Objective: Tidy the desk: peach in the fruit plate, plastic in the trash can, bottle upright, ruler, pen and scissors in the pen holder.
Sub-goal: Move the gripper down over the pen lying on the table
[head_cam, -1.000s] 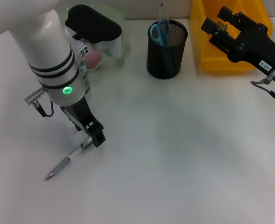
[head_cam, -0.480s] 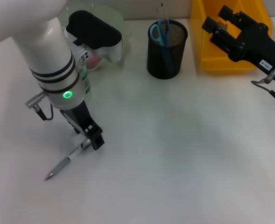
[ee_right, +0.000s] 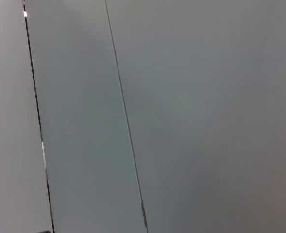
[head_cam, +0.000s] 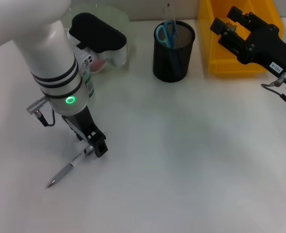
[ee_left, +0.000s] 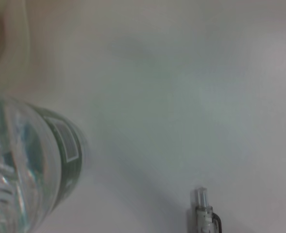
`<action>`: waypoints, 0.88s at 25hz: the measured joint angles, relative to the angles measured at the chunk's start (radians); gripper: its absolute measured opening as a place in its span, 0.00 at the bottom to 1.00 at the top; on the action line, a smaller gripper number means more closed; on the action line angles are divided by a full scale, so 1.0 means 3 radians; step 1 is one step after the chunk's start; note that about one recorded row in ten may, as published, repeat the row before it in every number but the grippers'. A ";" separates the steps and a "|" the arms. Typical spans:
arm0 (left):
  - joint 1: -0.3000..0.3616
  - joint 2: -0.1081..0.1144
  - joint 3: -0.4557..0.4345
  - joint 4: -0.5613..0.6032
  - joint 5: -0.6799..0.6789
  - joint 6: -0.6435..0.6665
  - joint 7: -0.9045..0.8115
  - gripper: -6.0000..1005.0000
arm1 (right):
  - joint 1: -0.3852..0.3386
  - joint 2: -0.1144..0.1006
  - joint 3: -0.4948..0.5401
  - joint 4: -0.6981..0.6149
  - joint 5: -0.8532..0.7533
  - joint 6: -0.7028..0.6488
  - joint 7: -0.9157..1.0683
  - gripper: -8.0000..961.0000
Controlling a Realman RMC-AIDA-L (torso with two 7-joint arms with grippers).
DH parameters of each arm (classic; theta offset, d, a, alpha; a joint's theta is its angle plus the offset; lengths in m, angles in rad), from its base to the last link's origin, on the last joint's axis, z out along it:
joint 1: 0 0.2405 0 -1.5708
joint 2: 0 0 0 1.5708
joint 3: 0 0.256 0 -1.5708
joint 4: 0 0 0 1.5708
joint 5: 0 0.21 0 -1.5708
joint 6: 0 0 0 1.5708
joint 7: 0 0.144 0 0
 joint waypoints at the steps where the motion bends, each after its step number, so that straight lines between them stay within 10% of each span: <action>1: 0.0000 0.0000 0.0003 0.0000 0.0000 -0.0002 -0.0002 0.65 | 0.0000 0.0000 0.0000 0.0000 0.0000 0.0000 0.0000 0.64; 22: -0.0004 0.0000 0.0026 -0.0046 -0.0005 -0.0043 0.0009 0.64 | 0.0035 0.0000 0.0000 0.0000 0.0000 0.0018 0.0000 0.64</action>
